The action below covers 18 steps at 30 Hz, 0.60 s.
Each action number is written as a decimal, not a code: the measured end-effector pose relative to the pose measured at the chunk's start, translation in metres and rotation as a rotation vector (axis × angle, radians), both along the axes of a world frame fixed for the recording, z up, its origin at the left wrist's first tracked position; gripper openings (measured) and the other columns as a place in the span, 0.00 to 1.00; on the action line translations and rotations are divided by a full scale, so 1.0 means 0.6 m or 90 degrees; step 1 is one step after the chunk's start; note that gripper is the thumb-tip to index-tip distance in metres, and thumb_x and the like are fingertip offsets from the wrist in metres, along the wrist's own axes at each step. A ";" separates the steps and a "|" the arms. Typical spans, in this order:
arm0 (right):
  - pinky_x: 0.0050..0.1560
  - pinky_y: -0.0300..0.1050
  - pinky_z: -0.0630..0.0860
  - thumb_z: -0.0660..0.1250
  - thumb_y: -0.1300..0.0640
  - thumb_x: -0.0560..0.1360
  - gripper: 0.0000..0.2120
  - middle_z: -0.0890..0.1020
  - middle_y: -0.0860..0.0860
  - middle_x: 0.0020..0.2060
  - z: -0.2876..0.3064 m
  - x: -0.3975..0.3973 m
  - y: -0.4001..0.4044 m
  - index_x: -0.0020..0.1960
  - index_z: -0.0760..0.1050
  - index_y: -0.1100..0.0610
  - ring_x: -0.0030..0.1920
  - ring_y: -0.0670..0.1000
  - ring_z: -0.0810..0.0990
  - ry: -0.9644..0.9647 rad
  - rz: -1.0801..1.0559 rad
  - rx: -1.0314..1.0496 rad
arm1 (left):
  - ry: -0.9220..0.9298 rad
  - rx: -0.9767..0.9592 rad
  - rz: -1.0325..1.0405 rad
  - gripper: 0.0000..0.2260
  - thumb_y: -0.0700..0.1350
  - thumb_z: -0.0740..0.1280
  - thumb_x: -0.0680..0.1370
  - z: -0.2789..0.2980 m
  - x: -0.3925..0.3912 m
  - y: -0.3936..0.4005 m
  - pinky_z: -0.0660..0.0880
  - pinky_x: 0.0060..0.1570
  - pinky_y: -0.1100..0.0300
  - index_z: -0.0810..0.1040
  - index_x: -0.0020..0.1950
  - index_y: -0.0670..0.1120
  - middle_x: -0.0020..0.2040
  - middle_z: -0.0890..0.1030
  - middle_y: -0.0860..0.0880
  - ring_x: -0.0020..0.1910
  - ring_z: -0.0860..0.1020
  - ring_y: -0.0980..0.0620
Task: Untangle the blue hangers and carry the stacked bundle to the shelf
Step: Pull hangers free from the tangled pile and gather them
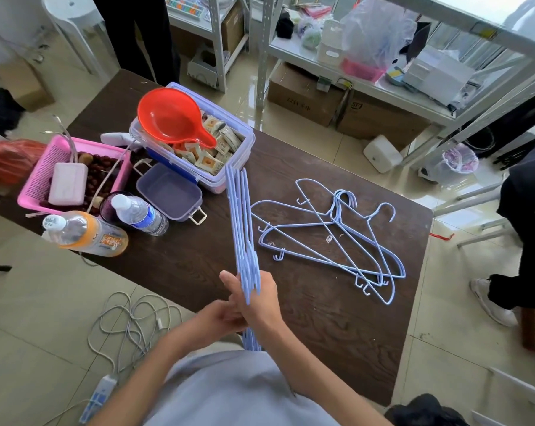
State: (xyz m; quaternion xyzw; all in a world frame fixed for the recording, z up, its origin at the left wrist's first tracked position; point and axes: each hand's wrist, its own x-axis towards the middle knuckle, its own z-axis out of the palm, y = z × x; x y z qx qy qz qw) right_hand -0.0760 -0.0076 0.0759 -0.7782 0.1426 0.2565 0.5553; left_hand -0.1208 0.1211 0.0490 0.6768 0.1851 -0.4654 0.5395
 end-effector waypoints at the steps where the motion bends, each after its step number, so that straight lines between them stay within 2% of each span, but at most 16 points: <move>1: 0.34 0.52 0.78 0.73 0.50 0.75 0.19 0.75 0.50 0.25 0.007 0.004 0.005 0.31 0.71 0.56 0.29 0.51 0.75 -0.019 -0.021 -0.002 | -0.017 0.003 0.008 0.09 0.43 0.66 0.83 -0.009 0.001 0.025 0.78 0.56 0.65 0.83 0.46 0.51 0.40 0.86 0.61 0.44 0.83 0.62; 3: 0.35 0.58 0.78 0.67 0.51 0.71 0.12 0.72 0.49 0.26 0.015 0.014 0.014 0.33 0.70 0.54 0.30 0.49 0.71 -0.029 -0.065 0.005 | 0.000 -0.018 0.203 0.13 0.45 0.61 0.85 -0.026 0.009 0.071 0.78 0.63 0.49 0.84 0.57 0.42 0.47 0.89 0.49 0.49 0.87 0.51; 5: 0.35 0.58 0.79 0.66 0.54 0.70 0.09 0.73 0.47 0.25 0.028 0.030 0.031 0.31 0.74 0.49 0.31 0.47 0.72 0.013 -0.060 0.028 | 0.037 -0.048 0.395 0.21 0.51 0.53 0.87 -0.043 0.023 0.090 0.75 0.65 0.44 0.78 0.66 0.40 0.52 0.88 0.42 0.53 0.85 0.44; 6: 0.34 0.54 0.77 0.67 0.56 0.70 0.10 0.73 0.46 0.25 0.027 0.039 0.037 0.30 0.73 0.49 0.31 0.47 0.71 0.034 -0.047 0.062 | 0.058 -0.086 0.444 0.23 0.55 0.50 0.86 -0.041 0.035 0.084 0.73 0.67 0.43 0.77 0.66 0.42 0.52 0.87 0.41 0.53 0.84 0.44; 8: 0.35 0.51 0.74 0.67 0.59 0.73 0.10 0.75 0.50 0.28 0.031 0.056 0.038 0.33 0.75 0.51 0.33 0.51 0.73 0.077 -0.007 0.142 | 0.077 -0.167 0.502 0.27 0.60 0.50 0.84 -0.024 0.070 0.057 0.74 0.64 0.40 0.80 0.59 0.44 0.49 0.86 0.39 0.47 0.85 0.44; 10: 0.39 0.52 0.79 0.69 0.58 0.78 0.08 0.81 0.59 0.33 0.038 0.080 0.012 0.42 0.80 0.61 0.35 0.57 0.79 0.118 -0.004 0.252 | 0.080 -0.287 0.580 0.31 0.65 0.53 0.78 0.002 0.106 0.031 0.80 0.53 0.42 0.86 0.49 0.42 0.43 0.86 0.38 0.41 0.86 0.43; 11: 0.40 0.51 0.80 0.70 0.56 0.80 0.10 0.81 0.57 0.32 0.036 0.095 -0.010 0.44 0.80 0.62 0.34 0.56 0.79 0.113 -0.035 0.275 | 0.060 -0.318 0.617 0.36 0.69 0.53 0.76 0.009 0.119 0.024 0.80 0.48 0.47 0.87 0.48 0.41 0.41 0.85 0.38 0.39 0.85 0.43; 12: 0.37 0.48 0.79 0.71 0.54 0.81 0.11 0.78 0.52 0.29 0.028 0.108 -0.033 0.43 0.79 0.60 0.30 0.51 0.76 0.098 -0.092 0.273 | 0.037 -0.331 0.648 0.39 0.71 0.50 0.77 0.009 0.128 0.019 0.78 0.40 0.53 0.86 0.47 0.40 0.37 0.82 0.41 0.34 0.81 0.46; 13: 0.35 0.45 0.77 0.72 0.52 0.81 0.12 0.73 0.48 0.27 0.016 0.119 -0.053 0.43 0.77 0.57 0.27 0.47 0.72 0.082 -0.157 0.238 | 0.009 -0.325 0.664 0.40 0.73 0.48 0.77 0.013 0.136 0.009 0.71 0.32 0.58 0.84 0.45 0.41 0.31 0.75 0.45 0.27 0.74 0.50; 15: 0.33 0.42 0.71 0.73 0.46 0.80 0.14 0.69 0.46 0.26 -0.024 0.126 -0.072 0.44 0.75 0.55 0.26 0.45 0.66 0.105 -0.278 0.178 | -0.048 -0.268 0.651 0.34 0.72 0.48 0.79 0.007 0.148 -0.021 0.59 0.23 0.61 0.77 0.40 0.45 0.26 0.65 0.51 0.21 0.63 0.55; 18: 0.27 0.40 0.64 0.70 0.44 0.81 0.15 0.66 0.45 0.26 -0.093 0.104 -0.060 0.44 0.73 0.54 0.24 0.44 0.63 0.174 -0.432 0.162 | -0.110 -0.049 0.542 0.24 0.68 0.57 0.80 -0.009 0.161 -0.076 0.54 0.20 0.63 0.70 0.37 0.49 0.23 0.62 0.54 0.19 0.59 0.56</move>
